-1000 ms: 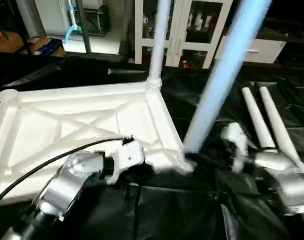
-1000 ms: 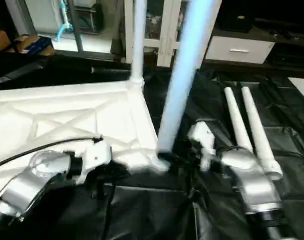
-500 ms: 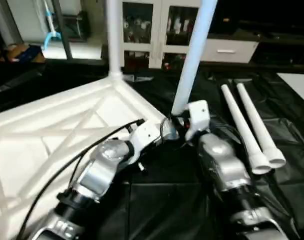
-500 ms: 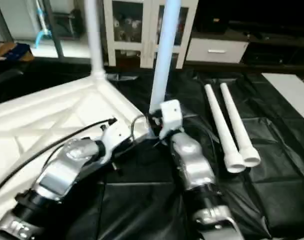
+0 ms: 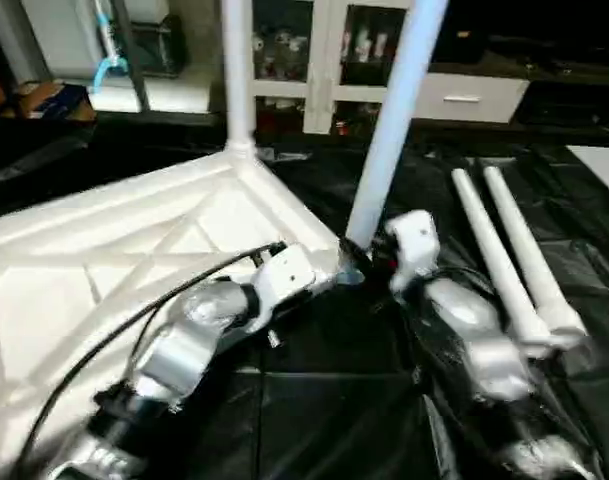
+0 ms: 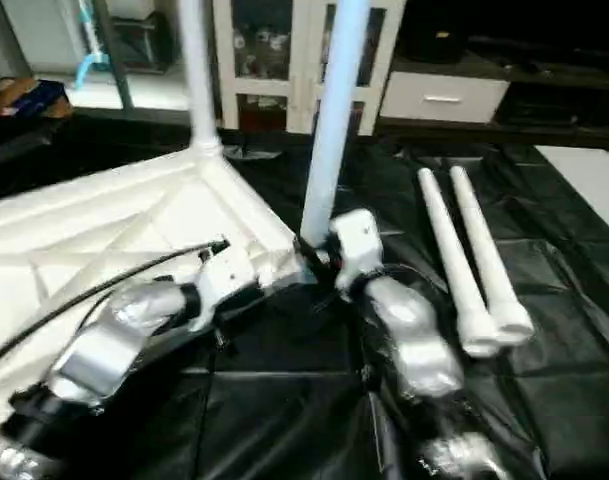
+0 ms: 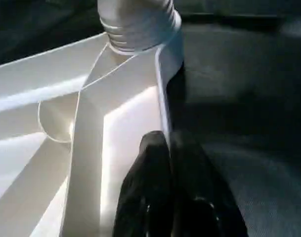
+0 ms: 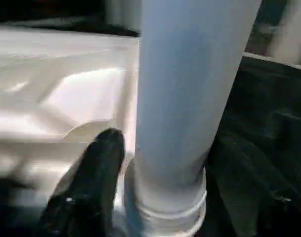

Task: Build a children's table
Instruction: Rotate leg to tighten

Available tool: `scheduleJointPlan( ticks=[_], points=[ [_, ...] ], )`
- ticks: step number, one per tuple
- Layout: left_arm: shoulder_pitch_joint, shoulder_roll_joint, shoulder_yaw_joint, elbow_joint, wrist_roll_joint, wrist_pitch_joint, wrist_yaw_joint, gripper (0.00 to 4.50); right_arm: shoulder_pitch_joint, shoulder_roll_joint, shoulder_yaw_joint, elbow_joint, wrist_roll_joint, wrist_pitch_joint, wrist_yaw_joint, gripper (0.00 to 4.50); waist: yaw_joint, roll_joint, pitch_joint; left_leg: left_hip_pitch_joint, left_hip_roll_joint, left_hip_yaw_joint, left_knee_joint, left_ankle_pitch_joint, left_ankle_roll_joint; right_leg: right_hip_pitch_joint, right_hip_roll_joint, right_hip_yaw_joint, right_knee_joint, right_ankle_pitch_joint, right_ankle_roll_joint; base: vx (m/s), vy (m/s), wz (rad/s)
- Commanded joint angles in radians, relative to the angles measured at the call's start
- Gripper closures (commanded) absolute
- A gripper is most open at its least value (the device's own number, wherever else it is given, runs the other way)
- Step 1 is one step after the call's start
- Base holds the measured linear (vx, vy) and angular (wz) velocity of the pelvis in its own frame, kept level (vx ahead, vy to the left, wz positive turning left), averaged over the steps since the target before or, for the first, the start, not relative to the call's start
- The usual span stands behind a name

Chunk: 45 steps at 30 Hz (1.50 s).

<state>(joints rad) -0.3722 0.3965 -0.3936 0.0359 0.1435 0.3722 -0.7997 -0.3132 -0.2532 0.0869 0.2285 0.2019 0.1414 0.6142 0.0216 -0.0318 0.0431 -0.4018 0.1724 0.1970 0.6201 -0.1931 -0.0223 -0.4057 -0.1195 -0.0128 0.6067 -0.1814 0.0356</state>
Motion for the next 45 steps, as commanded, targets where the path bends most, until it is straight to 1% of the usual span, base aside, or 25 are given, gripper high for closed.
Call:
scheduleJointPlan(
  ticks=[1,2,3,4,5,6,8,10,11,12,14,15,19,21,22,25,31,35,36,37,40,41,43,44,45],
  points=[
    [0.029,0.027,-0.046,-0.008,-0.025,-0.054,-0.095,4.5,0.004,-0.041,0.004,-0.095,0.055,0.02,0.118,1.25,0.006,0.01,-0.057,0.03,0.046,-0.023,-0.101,-0.278,0.014,0.024,-0.007,0.012,-0.063,-0.104,-0.181,0.054,-0.019,0.0],
    [0.029,0.027,-0.046,-0.008,-0.025,-0.054,-0.095,4.5,0.004,-0.041,0.004,-0.095,0.055,0.02,0.118,1.2,0.008,0.01,-0.059,0.026,0.048,-0.023,-0.1,-0.236,0.023,0.029,-0.008,0.011,-0.056,-0.059,-0.194,0.054,-0.019,0.0],
    [0.047,0.067,-0.045,-0.026,-0.042,-0.09,-0.14,4.5,0.026,-0.114,-0.002,-0.123,0.077,0.047,0.201,1.16,0.013,0.013,-0.057,0.033,0.047,-0.018,-0.097,-0.222,0.024,0.022,-0.004,0.011,-0.055,-0.04,-0.207,0.0,0.0,0.0],
    [0.051,0.075,-0.044,-0.03,-0.047,-0.096,-0.15,4.5,0.031,-0.132,-0.001,-0.13,0.082,0.054,0.222,1.16,0.015,0.012,-0.058,0.034,0.047,-0.019,-0.096,-0.212,0.026,0.027,-0.002,0.01,-0.053,-0.03,-0.211,0.0,0.0,0.0],
    [0.068,0.101,-0.037,-0.051,-0.073,-0.113,-0.19,4.5,0.049,-0.201,0.001,-0.154,0.092,0.063,0.298,1.16,0.022,0.013,-0.058,0.038,0.05,-0.017,-0.095,-0.2,0.031,0.028,-0.004,0.011,-0.051,-0.008,-0.22,0.0,0.0,0.0],
    [0.072,0.108,-0.034,-0.057,-0.081,-0.116,-0.201,4.5,0.053,-0.218,0.002,-0.16,0.094,0.062,0.316,1.16,0.027,0.012,-0.056,0.036,0.05,-0.017,-0.095,-0.191,0.033,0.032,-0.004,0.01,-0.049,0.001,-0.226,0.0,0.0,0.0],
    [0.083,0.128,-0.033,-0.081,-0.103,-0.124,-0.235,4.5,0.054,-0.247,-0.013,-0.163,0.116,0.075,0.35,1.16,0.026,0.011,-0.055,0.036,0.049,-0.015,-0.097,-0.209,0.031,0.03,-0.005,0.011,-0.051,-0.027,-0.233,0.0,0.0,0.0],
    [0.089,0.138,-0.031,-0.096,-0.117,-0.125,-0.252,4.5,0.049,-0.266,-0.018,-0.145,0.118,0.069,0.377,1.16,0.024,0.009,-0.052,0.034,0.05,-0.016,-0.101,-0.251,0.02,0.029,-0.008,0.012,-0.057,-0.095,-0.23,0.0,0.0,0.0],
    [0.09,0.14,-0.03,-0.096,-0.119,-0.129,-0.254,4.5,0.047,-0.274,-0.015,-0.138,0.114,0.061,0.39,1.16,0.023,0.009,-0.05,0.036,0.051,-0.017,-0.104,-0.284,0.008,0.026,-0.008,0.013,-0.061,-0.141,-0.223,0.0,0.0,0.0],
    [0.09,0.142,-0.029,-0.094,-0.119,-0.132,-0.256,4.5,0.044,-0.278,-0.013,-0.128,0.113,0.058,0.4,1.16,0.022,0.005,-0.048,0.037,0.052,-0.017,-0.105,-0.306,-0.001,0.023,-0.009,0.014,-0.065,-0.176,-0.216,0.0,0.0,0.0],
    [0.089,0.144,-0.027,-0.09,-0.119,-0.14,-0.257,4.5,0.04,-0.283,-0.011,-0.116,0.115,0.058,0.419,1.16,0.022,0.008,-0.047,0.038,0.052,-0.019,-0.107,-0.325,-0.016,0.021,-0.01,0.015,-0.068,-0.211,-0.204,0.0,0.0,0.0],
    [0.089,0.144,-0.027,-0.089,-0.119,-0.142,-0.257,4.5,0.038,-0.285,-0.01,-0.111,0.117,0.058,0.428,1.43,0.021,0.007,-0.047,0.038,0.052,-0.02,-0.108,-0.334,-0.021,0.02,-0.01,0.014,-0.069,-0.223,-0.197,0.0,0.0,0.0],
    [0.092,0.15,-0.026,-0.096,-0.136,-0.142,-0.27,4.5,0.034,-0.296,0.006,-0.093,0.14,0.057,0.481,1.56,0.021,0.007,-0.05,0.037,0.051,-0.021,-0.106,-0.317,-0.02,0.021,-0.009,0.014,-0.066,-0.194,-0.196,0.0,0.0,0.0],
    [0.091,0.153,-0.025,-0.094,-0.139,-0.144,-0.275,4.5,0.027,-0.29,0.011,-0.076,0.142,0.061,0.5,1.88,0.021,0.006,-0.052,0.035,0.05,-0.019,-0.104,-0.279,-0.008,0.024,-0.008,0.013,-0.061,-0.144,-0.21,0.0,0.0,0.0],
    [0.091,0.154,-0.025,-0.093,-0.14,-0.145,-0.274,4.5,0.025,-0.288,0.013,-0.071,0.141,0.06,0.505,1.88,0.021,0.006,-0.052,0.034,0.05,-0.019,-0.103,-0.272,-0.005,0.025,-0.008,0.013,-0.061,-0.138,-0.213,0.0,0.0,0.0],
    [0.092,0.154,-0.025,-0.092,-0.14,-0.144,-0.272,4.5,0.028,-0.28,0.016,-0.062,0.139,0.061,0.514,2.19,0.022,0.006,-0.052,0.034,0.05,-0.017,-0.102,-0.252,0.006,0.026,-0.008,0.013,-0.059,-0.122,-0.224,0.0,0.0,0.0],
    [0.092,0.154,-0.025,-0.088,-0.141,-0.144,-0.27,4.5,0.034,-0.252,0.019,-0.048,0.143,0.062,0.497,2.6,0.02,0.006,-0.05,0.035,0.051,-0.018,-0.104,-0.274,0.0,0.025,-0.009,0.013,-0.062,-0.158,-0.221,0.0,0.0,0.0],
    [0.093,0.151,-0.028,-0.082,-0.142,-0.144,-0.264,4.5,0.046,-0.226,0.013,-0.023,0.139,0.052,0.47,2.63,0.016,0.006,-0.05,0.033,0.05,-0.019,-0.106,-0.3,-0.011,0.023,-0.01,0.013,-0.064,-0.187,-0.214,0.0,0.0,0.0],
    [0.091,0.144,-0.029,-0.078,-0.142,-0.14,-0.257,4.5,0.048,-0.2,0.005,-0.006,0.133,0.048,0.429,2.64,0.014,0.008,-0.048,0.033,0.05,-0.019,-0.107,-0.307,-0.016,0.022,-0.009,0.014,-0.066,-0.195,-0.211,0.0,0.0,0.0],
    [0.09,0.141,-0.029,-0.077,-0.142,-0.138,-0.254,4.5,0.047,-0.19,0.002,0.001,0.13,0.045,0.411,2.64,0.013,0.007,-0.048,0.033,0.05,-0.019,-0.107,-0.313,-0.017,0.021,-0.009,0.014,-0.067,-0.201,-0.21,0.0,0.0,0.0],
    [0.086,0.128,-0.033,-0.072,-0.133,-0.122,-0.236,4.5,0.05,-0.148,-0.007,0.015,0.113,0.037,0.335,2.64,0.008,0.007,-0.043,0.033,0.05,-0.023,-0.112,-0.373,-0.04,0.016,-0.01,0.014,-0.073,-0.281,-0.192,0.0,0.0,0.0],
    [0.086,0.128,-0.033,-0.072,-0.133,-0.122,-0.236,4.5,0.05,-0.147,-0.007,0.015,0.112,0.037,0.333,2.64,0.005,0.007,-0.042,0.032,0.049,-0.026,-0.115,-0.4,-0.053,0.015,-0.011,0.014,-0.076,-0.327,-0.177,0.0,0.0,0.0],
    [0.073,0.1,-0.045,-0.053,-0.102,-0.091,-0.192,4.5,0.053,-0.086,-0.006,0.039,0.066,0.042,0.202,2.64,0.002,0.005,-0.038,0.034,0.05,-0.03,-0.117,-0.445,-0.071,0.008,-0.012,0.015,-0.083,-0.395,-0.153,0.0,0.0,0.0],
    [0.071,0.092,-0.047,-0.048,-0.097,-0.085,-0.182,4.5,0.052,-0.074,-0.005,0.046,0.056,0.045,0.174,2.64,-0.002,0.006,-0.035,0.036,0.048,-0.032,-0.119,-0.477,-0.086,0.003,-0.013,0.015,-0.089,-0.451,-0.135,0.0,0.0,0.0],
    [0.06,0.062,-0.052,-0.033,-0.086,-0.062,-0.15,4.5,0.047,-0.027,-0.001,0.078,0.018,0.059,0.07,2.64,-0.005,0.006,-0.033,0.039,0.046,-0.036,-0.12,-0.512,-0.102,-0.003,-0.014,0.014,-0.096,-0.513,-0.115,0.0,0.0,0.0]
  ],
)
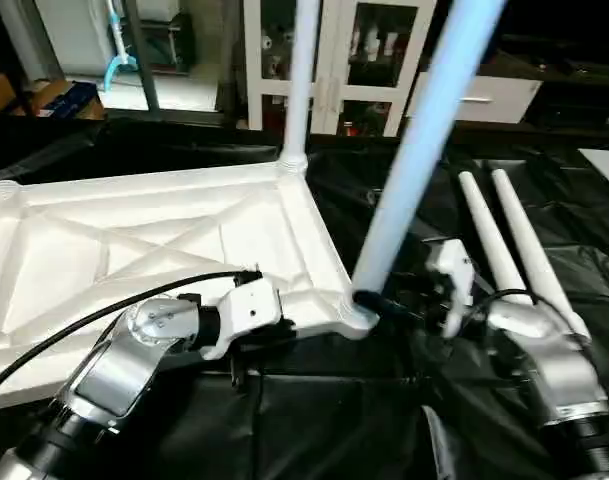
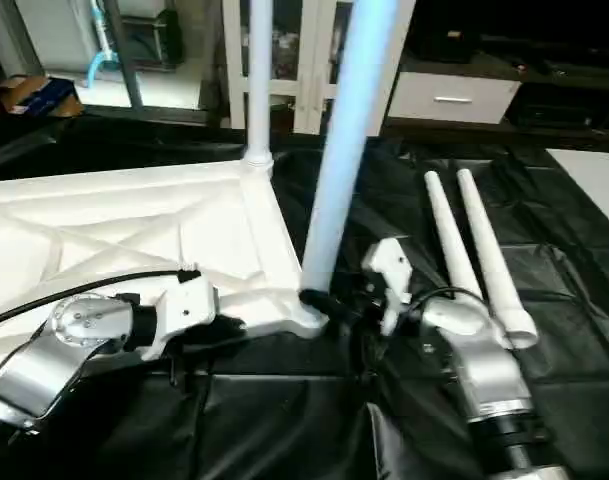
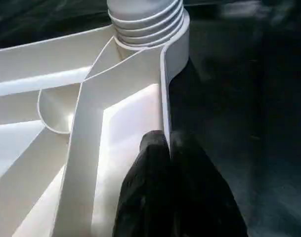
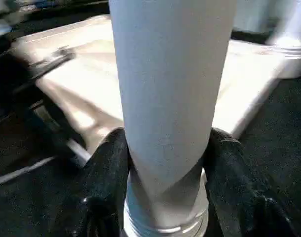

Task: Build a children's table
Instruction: Rotate leg to tighten

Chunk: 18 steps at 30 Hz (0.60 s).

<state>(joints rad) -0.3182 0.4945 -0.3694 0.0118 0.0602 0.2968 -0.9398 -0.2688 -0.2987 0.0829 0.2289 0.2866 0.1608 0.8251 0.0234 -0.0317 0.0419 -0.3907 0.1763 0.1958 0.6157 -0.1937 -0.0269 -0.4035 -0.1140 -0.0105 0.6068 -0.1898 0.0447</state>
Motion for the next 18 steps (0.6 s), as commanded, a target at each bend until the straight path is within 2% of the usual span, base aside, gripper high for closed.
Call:
scheduleJointPlan(
  ticks=[1,2,3,4,5,6,7,9,10,11,12,13,14,15,16,17,18],
  points=[
    [0.001,-0.055,-0.079,0.0,-0.001,0.025,0.003,4.5,-0.003,0.048,0.005,0.102,-0.09,0.047,-0.203,2.64,-0.009,0.008,-0.031,0.029,0.04,-0.038,-0.116,-0.537,-0.105,-0.006,-0.019,0.009,-0.1,-0.537,-0.112,-0.064,0.007,-0.09],
    [-0.004,-0.069,-0.083,0.008,0.001,0.032,0.012,4.5,-0.009,0.072,0.008,0.122,-0.106,0.057,-0.249,2.64,-0.018,0.007,-0.026,0.032,0.038,-0.045,-0.117,-0.594,-0.119,-0.01,-0.019,0.003,-0.109,-0.608,-0.089,-0.064,0.007,-0.09],
    [-0.019,-0.102,-0.096,0.03,0.017,0.044,0.037,4.5,-0.041,0.14,0.015,0.185,-0.148,0.078,-0.383,2.64,-0.029,0.01,-0.026,0.032,0.037,-0.056,-0.121,-0.636,-0.125,-0.005,-0.02,-0.005,-0.113,-0.642,-0.073,-0.058,0.018,-0.12],
    [-0.02,-0.103,-0.097,0.031,0.018,0.044,0.039,4.5,-0.043,0.143,0.015,0.188,-0.15,0.079,-0.389,2.64,-0.041,0.015,-0.027,0.031,0.035,-0.067,-0.126,-0.672,-0.136,-0.001,-0.017,-0.013,-0.114,-0.638,-0.072,-0.052,0.031,-0.17],
    [-0.024,-0.11,-0.099,0.039,0.022,0.046,0.044,4.5,-0.054,0.16,0.017,0.206,-0.159,0.082,-0.421,2.64,-0.044,0.028,-0.026,0.03,0.035,-0.075,-0.131,-0.699,-0.144,0.004,-0.017,-0.017,-0.112,-0.62,-0.075,-0.052,0.031,-0.17],
    [-0.033,-0.123,-0.103,0.051,0.032,0.052,0.058,4.5,-0.079,0.193,0.016,0.244,-0.169,0.097,-0.482,2.64,-0.059,0.032,-0.024,0.027,0.036,-0.084,-0.142,-0.754,-0.15,0.012,-0.01,-0.031,-0.11,-0.574,-0.084,-0.059,0.039,-0.2],
    [-0.045,-0.138,-0.102,0.066,0.04,0.065,0.076,4.5,-0.116,0.235,0.005,0.297,-0.17,0.11,-0.556,2.64,-0.066,0.043,-0.026,0.03,0.038,-0.089,-0.15,-0.798,-0.151,0.022,-0.011,-0.043,-0.108,-0.527,-0.095,-0.04,0.037,-0.19],
    [-0.068,-0.165,-0.095,0.092,0.058,0.094,0.108,4.5,-0.202,0.333,-0.032,0.415,-0.166,0.112,-0.71,2.64,-0.079,0.046,-0.017,0.025,0.041,-0.093,-0.171,-0.861,-0.161,0.027,-0.004,-0.058,-0.101,-0.49,-0.11,-0.054,0.032,-0.18],
    [-0.072,-0.166,-0.093,0.096,0.06,0.096,0.112,4.5,-0.216,0.343,-0.024,0.431,-0.173,0.107,-0.716,2.64,-0.087,0.05,-0.016,0.01,0.045,-0.091,-0.201,-0.922,-0.168,0.059,0.009,-0.084,-0.07,-0.438,-0.116,-0.141,0.005,-0.13],
    [-0.074,-0.168,-0.091,0.099,0.063,0.098,0.114,4.5,-0.224,0.349,-0.019,0.439,-0.182,0.103,-0.72,2.64,-0.043,0.061,-0.014,-0.064,0.054,-0.049,-0.276,-0.988,-0.161,0.139,0.034,-0.099,0.09,-0.259,-0.113,-0.141,0.005,-0.13],
    [-0.077,-0.166,-0.088,0.103,0.065,0.096,0.113,4.5,-0.237,0.356,-0.011,0.45,-0.193,0.084,-0.721,2.64,-0.01,0.052,-0.021,-0.039,0.04,0.004,-0.28,-0.91,-0.139,0.111,0.039,-0.084,0.093,-0.196,-0.091,-0.101,-0.027,0.03],
    [-0.078,-0.165,-0.085,0.105,0.066,0.095,0.114,4.5,-0.246,0.363,-0.01,0.457,-0.194,0.065,-0.716,2.64,-0.021,0.011,-0.035,-0.001,0.038,-0.004,-0.239,-0.785,-0.125,0.086,0.011,-0.038,0.06,-0.371,-0.068,0.049,-0.128,0.0],
    [-0.077,-0.161,-0.081,0.105,0.066,0.094,0.112,4.5,-0.253,0.373,-0.015,0.458,-0.182,0.044,-0.691,2.64,-0.016,-0.034,-0.025,0.136,0.005,-0.049,0.068,-0.418,-0.096,-0.094,-0.151,0.009,-0.199,-1.062,-0.047,0.049,-0.128,0.0],
    [-0.07,-0.151,-0.075,0.099,0.065,0.093,0.108,4.5,-0.254,0.371,-0.005,0.441,-0.185,0.011,-0.655,2.64,-0.024,-0.032,-0.039,-0.015,-0.019,-0.127,0.07,-0.087,-0.035,0.057,-0.169,0.07,-0.147,-1.025,-0.081,0.068,-0.102,-0.48],
    [-0.07,-0.151,-0.075,0.099,0.065,0.093,0.108,4.5,-0.254,0.371,-0.005,0.441,-0.185,0.011,-0.655,2.64,-0.013,-0.023,-0.04,-0.054,-0.001,-0.124,0.023,-0.068,-0.062,0.111,-0.159,0.035,-0.11,-0.883,-0.089,0.073,0.048,-0.44],
    [-0.068,-0.149,-0.073,0.099,0.066,0.093,0.107,4.5,-0.255,0.368,0.002,0.436,-0.194,-0.004,-0.648,2.64,0.007,0.02,-0.033,-0.014,0.037,-0.127,-0.053,-0.114,-0.104,0.075,-0.117,0.003,-0.101,-0.722,-0.127,0.073,0.048,-0.44],
    [-0.059,-0.139,-0.067,0.099,0.067,0.085,0.105,4.5,-0.236,0.349,0.028,0.381,-0.189,-0.049,-0.558,2.64,-0.016,0.028,-0.055,0.052,0.05,-0.095,-0.092,-0.213,-0.126,0.036,-0.007,-0.034,-0.034,-0.175,-0.202,0.0,0.0,0.0]
  ],
)
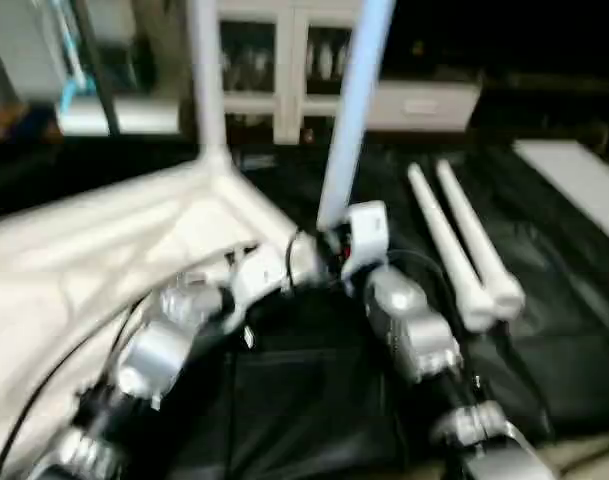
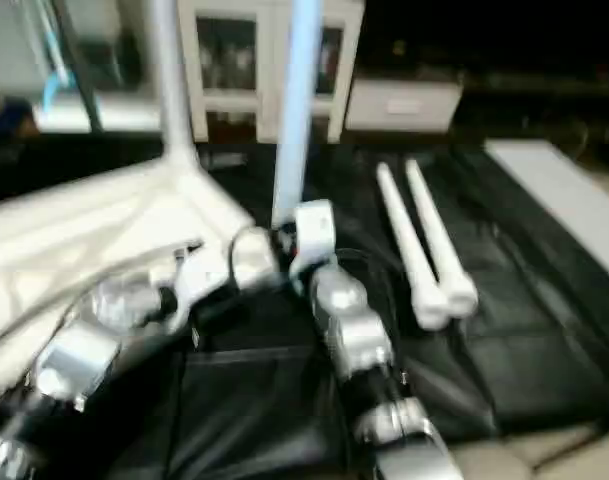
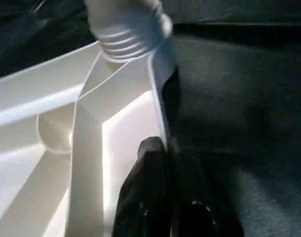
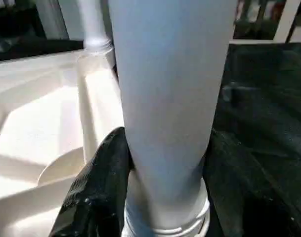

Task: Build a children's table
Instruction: Rotate leg to tighten

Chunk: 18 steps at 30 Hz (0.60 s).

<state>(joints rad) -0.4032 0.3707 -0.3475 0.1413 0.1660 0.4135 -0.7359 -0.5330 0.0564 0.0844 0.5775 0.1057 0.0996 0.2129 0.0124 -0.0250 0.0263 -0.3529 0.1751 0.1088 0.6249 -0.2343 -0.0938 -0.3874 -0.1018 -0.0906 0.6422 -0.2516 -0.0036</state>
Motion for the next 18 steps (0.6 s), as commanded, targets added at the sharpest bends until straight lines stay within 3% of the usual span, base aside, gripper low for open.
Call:
scheduleJointPlan(
  ticks=[1,2,3,4,7,9,10,12,15,18],
  points=[
    [0.026,-0.015,-0.089,-0.031,-0.038,-0.032,-0.098,4.5,0.029,-0.007,0.028,0.029,-0.008,0.009,0.058,2.64,-0.004,0.026,-0.034,0.016,0.052,0.0,-0.109,-0.203,-0.058,0.022,-0.018,0.048,-0.071,-0.037,-0.176,-0.04,-0.048,0.22],
    [0.03,-0.011,-0.087,-0.03,-0.038,-0.036,-0.1,4.5,0.041,-0.02,0.04,-0.004,-0.001,-0.012,0.107,2.09,-0.012,0.018,-0.026,0.01,0.051,0.012,-0.118,-0.276,-0.034,0.025,-0.02,0.059,-0.085,-0.057,-0.199,-0.04,-0.048,0.22],
    [0.033,-0.006,-0.086,-0.03,-0.038,-0.042,-0.103,4.5,0.053,-0.032,0.044,-0.036,0.009,-0.022,0.135,1.95,-0.008,0.022,-0.02,0.01,0.049,0.017,-0.119,-0.327,-0.034,0.02,-0.022,0.065,-0.092,-0.113,-0.203,0.0,0.0,0.0],
    [0.036,0.0,-0.086,-0.032,-0.04,-0.048,-0.11,4.5,0.067,-0.047,0.043,-0.074,0.019,-0.021,0.152,1.95,-0.01,0.022,-0.02,0.005,0.046,0.017,-0.121,-0.37,-0.031,0.025,-0.027,0.068,-0.099,-0.193,-0.193,0.0,0.0,0.0],
    [0.044,0.012,-0.081,-0.037,-0.045,-0.079,-0.131,4.5,0.112,-0.107,0.056,-0.175,0.029,-0.009,0.216,1.61,0.0,0.013,-0.028,0.006,0.049,0.03,-0.12,-0.296,-0.007,0.028,-0.031,0.075,-0.105,-0.162,-0.179,0.0,0.0,0.0],
    [0.056,0.032,-0.077,-0.051,-0.057,-0.114,-0.156,4.5,0.161,-0.18,0.055,-0.28,0.053,0.015,0.291,1.48,0.012,0.008,-0.034,0.007,0.048,0.045,-0.113,-0.18,0.02,0.034,-0.03,0.078,-0.098,-0.07,-0.192,0.0,0.0,0.0],
    [0.06,0.04,-0.076,-0.057,-0.063,-0.131,-0.166,4.5,0.178,-0.207,0.05,-0.316,0.062,0.022,0.319,1.48,0.022,0.016,-0.035,0.006,0.049,0.051,-0.109,-0.099,0.041,0.038,-0.029,0.078,-0.09,0.023,-0.2,0.059,-0.008,0.05],
    [0.07,0.065,-0.083,-0.073,-0.065,-0.172,-0.188,4.5,0.215,-0.272,0.036,-0.389,0.083,0.035,0.38,1.17,0.032,0.017,-0.039,0.004,0.05,0.053,-0.104,-0.024,0.068,0.042,-0.023,0.075,-0.078,0.159,-0.214,0.061,-0.001,0.04],
    [0.086,0.091,-0.092,-0.102,-0.084,-0.198,-0.228,4.5,0.246,-0.342,0.022,-0.448,0.129,0.082,0.48,0.97,0.037,0.016,-0.042,0.002,0.047,0.055,-0.1,0.029,0.088,0.047,-0.022,0.073,-0.07,0.236,-0.233,0.036,0.01,0.0],
    [0.118,0.115,-0.092,-0.176,-0.138,-0.194,-0.318,4.5,0.298,-0.479,0.012,-0.514,0.173,0.116,0.64,0.87,0.046,0.017,-0.038,0.008,0.053,0.059,-0.099,0.005,0.106,0.045,-0.025,0.074,-0.074,0.208,-0.248,0.0,0.0,0.0]
  ],
)
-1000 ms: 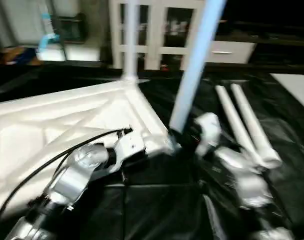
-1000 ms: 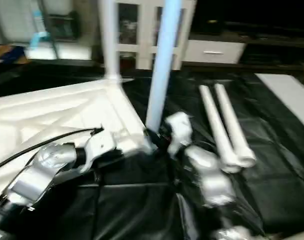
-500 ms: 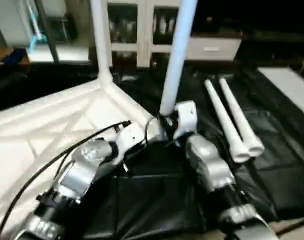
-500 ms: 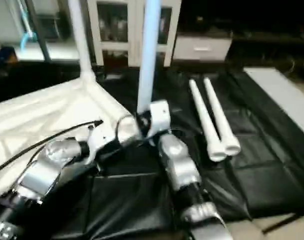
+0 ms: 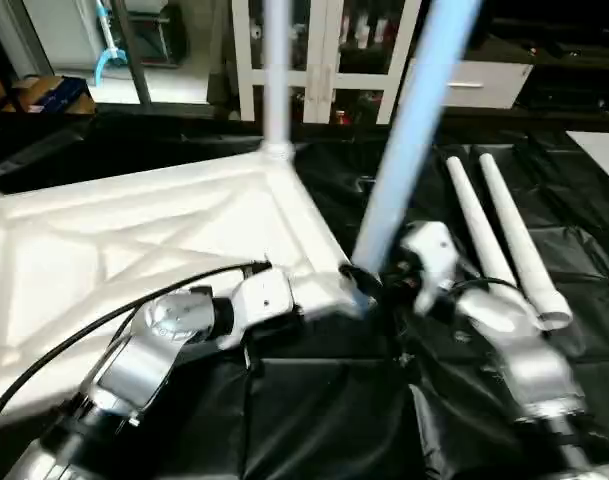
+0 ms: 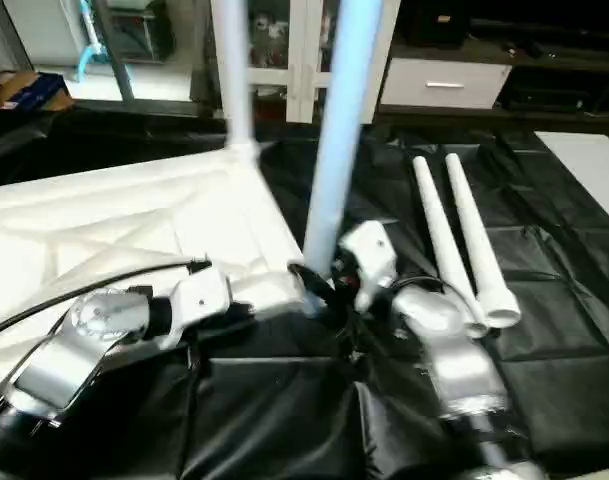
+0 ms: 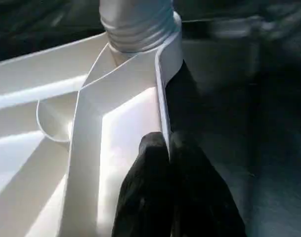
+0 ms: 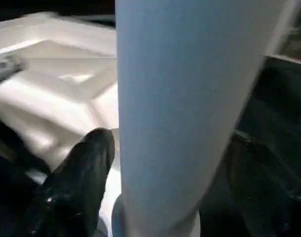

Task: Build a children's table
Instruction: Rotate leg to tighten

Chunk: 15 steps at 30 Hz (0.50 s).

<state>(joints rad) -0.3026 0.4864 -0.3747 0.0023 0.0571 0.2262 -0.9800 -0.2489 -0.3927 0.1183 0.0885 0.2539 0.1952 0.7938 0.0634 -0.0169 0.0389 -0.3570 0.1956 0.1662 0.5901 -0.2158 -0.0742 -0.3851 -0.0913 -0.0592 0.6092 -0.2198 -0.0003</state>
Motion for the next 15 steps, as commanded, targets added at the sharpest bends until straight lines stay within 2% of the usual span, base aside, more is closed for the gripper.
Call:
scheduleJointPlan(
  ticks=[1,3,4,5,6,9,11,15],
  points=[
    [0.018,0.0,-0.065,-0.039,-0.03,-0.006,-0.076,4.5,0.016,-0.034,-0.022,-0.028,0.028,0.021,0.063,0.87,-0.005,0.007,-0.049,0.012,0.032,0.003,-0.065,-0.018,0.086,0.043,-0.036,0.043,-0.042,0.168,-0.253,0.0,0.0,0.0],
    [0.02,0.008,-0.073,-0.047,-0.042,-0.011,-0.099,4.5,0.038,-0.083,-0.026,-0.048,0.054,0.032,0.12,0.87,-0.009,0.004,-0.046,0.005,0.031,0.003,-0.069,-0.05,0.085,0.046,-0.037,0.044,-0.045,0.116,-0.25,0.0,0.0,0.0],
    [0.019,0.012,-0.076,-0.044,-0.045,-0.014,-0.104,4.5,0.045,-0.105,-0.028,-0.046,0.062,0.037,0.146,0.87,-0.009,0.002,-0.044,0.007,0.033,0.004,-0.07,-0.078,0.079,0.045,-0.038,0.045,-0.049,0.07,-0.243,0.0,0.0,0.0],
    [0.019,0.012,-0.076,-0.044,-0.045,-0.014,-0.104,4.5,0.045,-0.106,-0.028,-0.045,0.062,0.037,0.148,0.87,-0.01,0.005,-0.041,0.007,0.033,0.004,-0.073,-0.107,0.068,0.043,-0.039,0.047,-0.054,0.026,-0.236,0.0,0.0,0.0],
    [0.017,0.013,-0.077,-0.042,-0.044,-0.015,-0.103,4.5,0.045,-0.116,-0.025,-0.039,0.06,0.035,0.162,0.87,-0.012,0.001,-0.04,0.007,0.033,0.005,-0.075,-0.134,0.058,0.042,-0.039,0.049,-0.057,-0.017,-0.229,0.0,0.0,0.0],
    [0.012,0.016,-0.079,-0.037,-0.043,-0.017,-0.108,4.5,0.037,-0.136,-0.013,-0.015,0.037,0.013,0.19,0.87,-0.013,0.001,-0.037,0.011,0.034,0.005,-0.078,-0.174,0.039,0.037,-0.04,0.053,-0.065,-0.097,-0.212,0.0,0.0,0.0],
    [0.011,0.017,-0.074,-0.035,-0.039,-0.018,-0.112,4.5,0.032,-0.154,0.003,-0.012,0.032,0.004,0.223,0.87,-0.014,-0.001,-0.039,0.011,0.034,0.005,-0.076,-0.161,0.039,0.037,-0.039,0.053,-0.063,-0.087,-0.213,0.0,0.0,0.0],
    [0.012,0.027,-0.071,-0.036,-0.043,-0.018,-0.118,4.5,0.036,-0.187,0.022,-0.007,0.026,-0.019,0.264,0.87,-0.012,-0.001,-0.044,0.008,0.031,0.006,-0.068,-0.086,0.068,0.04,-0.037,0.052,-0.053,0.018,-0.232,0.0,0.0,0.0]
  ],
)
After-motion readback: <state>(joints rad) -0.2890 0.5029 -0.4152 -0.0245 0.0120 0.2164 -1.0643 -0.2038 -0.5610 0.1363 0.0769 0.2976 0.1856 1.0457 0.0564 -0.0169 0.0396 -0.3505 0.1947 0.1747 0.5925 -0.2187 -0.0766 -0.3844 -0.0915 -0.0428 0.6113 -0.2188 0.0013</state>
